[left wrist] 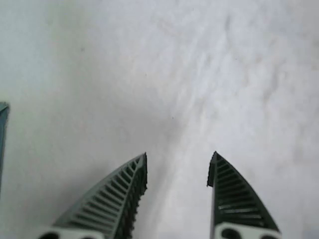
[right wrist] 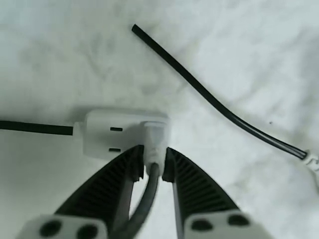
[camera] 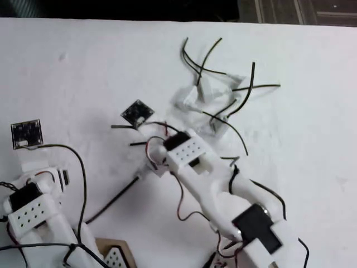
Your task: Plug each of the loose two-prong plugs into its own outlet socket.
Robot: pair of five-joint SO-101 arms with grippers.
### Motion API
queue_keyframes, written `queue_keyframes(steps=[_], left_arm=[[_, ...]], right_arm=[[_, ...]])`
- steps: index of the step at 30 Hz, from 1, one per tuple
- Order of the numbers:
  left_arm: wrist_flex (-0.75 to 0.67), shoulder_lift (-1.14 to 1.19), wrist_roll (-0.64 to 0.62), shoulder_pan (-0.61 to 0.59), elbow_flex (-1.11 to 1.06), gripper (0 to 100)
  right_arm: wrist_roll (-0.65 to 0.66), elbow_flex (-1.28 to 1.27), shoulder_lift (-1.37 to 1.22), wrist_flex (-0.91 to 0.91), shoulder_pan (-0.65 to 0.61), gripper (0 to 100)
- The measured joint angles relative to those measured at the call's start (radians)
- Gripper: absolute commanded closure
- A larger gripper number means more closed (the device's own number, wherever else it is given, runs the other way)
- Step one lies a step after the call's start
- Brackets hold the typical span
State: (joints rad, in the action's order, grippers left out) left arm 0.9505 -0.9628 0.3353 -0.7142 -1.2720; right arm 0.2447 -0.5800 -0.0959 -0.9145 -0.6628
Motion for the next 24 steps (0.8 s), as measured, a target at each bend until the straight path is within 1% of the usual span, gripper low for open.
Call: queue_keyframes(steps=[8,15,20,24], left_arm=[[0.0,0.0,0.0,0.0,0.0,79],[0.0,0.0,0.0,0.0,0.0,79],[0.0,0.0,0.0,0.0,-0.002,79],[0.0,0.0,0.0,0.0,-0.002,79]], right_arm=[[0.0,0.023,-0.017,-0.025,0.0,98.1],[-0.044,0.025,0.146,-0.034,0.025,98.1],[-0.044,0.118,0.212,-0.035,0.123,98.1],[-0.005,0.233,0.212,-0.035,0.221,98.0]])
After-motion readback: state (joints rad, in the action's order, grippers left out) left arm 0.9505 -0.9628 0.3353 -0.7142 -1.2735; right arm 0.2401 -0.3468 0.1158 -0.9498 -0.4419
